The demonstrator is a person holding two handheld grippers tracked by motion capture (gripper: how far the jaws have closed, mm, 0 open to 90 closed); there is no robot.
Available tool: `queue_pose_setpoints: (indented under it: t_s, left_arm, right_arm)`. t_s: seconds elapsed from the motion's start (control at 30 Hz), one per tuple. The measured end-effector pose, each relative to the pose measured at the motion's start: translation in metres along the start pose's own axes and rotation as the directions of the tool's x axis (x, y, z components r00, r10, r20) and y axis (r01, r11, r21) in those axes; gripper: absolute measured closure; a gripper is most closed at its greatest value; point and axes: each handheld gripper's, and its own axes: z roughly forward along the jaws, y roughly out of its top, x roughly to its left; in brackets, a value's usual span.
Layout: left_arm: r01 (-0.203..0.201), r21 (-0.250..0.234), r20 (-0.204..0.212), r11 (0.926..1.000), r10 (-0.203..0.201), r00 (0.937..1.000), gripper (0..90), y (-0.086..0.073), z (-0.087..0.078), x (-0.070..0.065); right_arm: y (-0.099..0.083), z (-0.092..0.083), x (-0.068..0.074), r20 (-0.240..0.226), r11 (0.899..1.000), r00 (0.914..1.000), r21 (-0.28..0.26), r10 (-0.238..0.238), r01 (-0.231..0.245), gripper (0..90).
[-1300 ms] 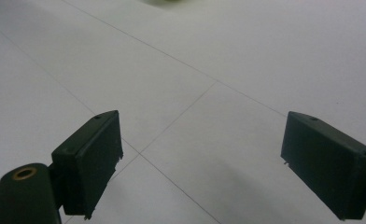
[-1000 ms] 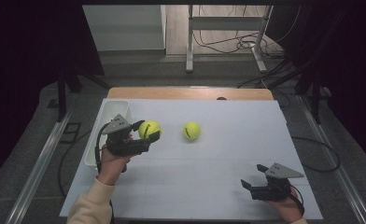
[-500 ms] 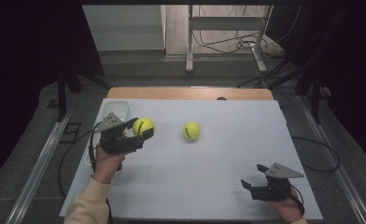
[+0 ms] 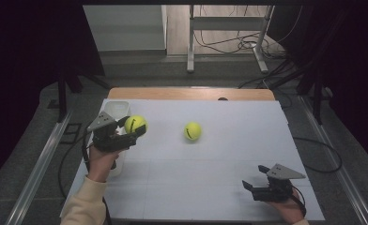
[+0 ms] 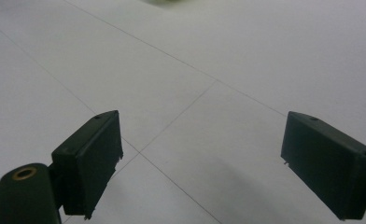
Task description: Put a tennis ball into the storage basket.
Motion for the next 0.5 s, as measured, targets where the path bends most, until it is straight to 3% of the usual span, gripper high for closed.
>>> queue_pose_setpoints:
  t_s: [0.5]
  left_arm:
    - [0.021, -0.002, -0.068, 0.9998, -0.021, 0.9975, 25.7, -0.003, -0.006, 0.017]
  right_arm:
    - [0.0, 0.0, 0.0, -0.002, 1.0, 1.0, -0.001, 0.0, 0.0, 13.1]
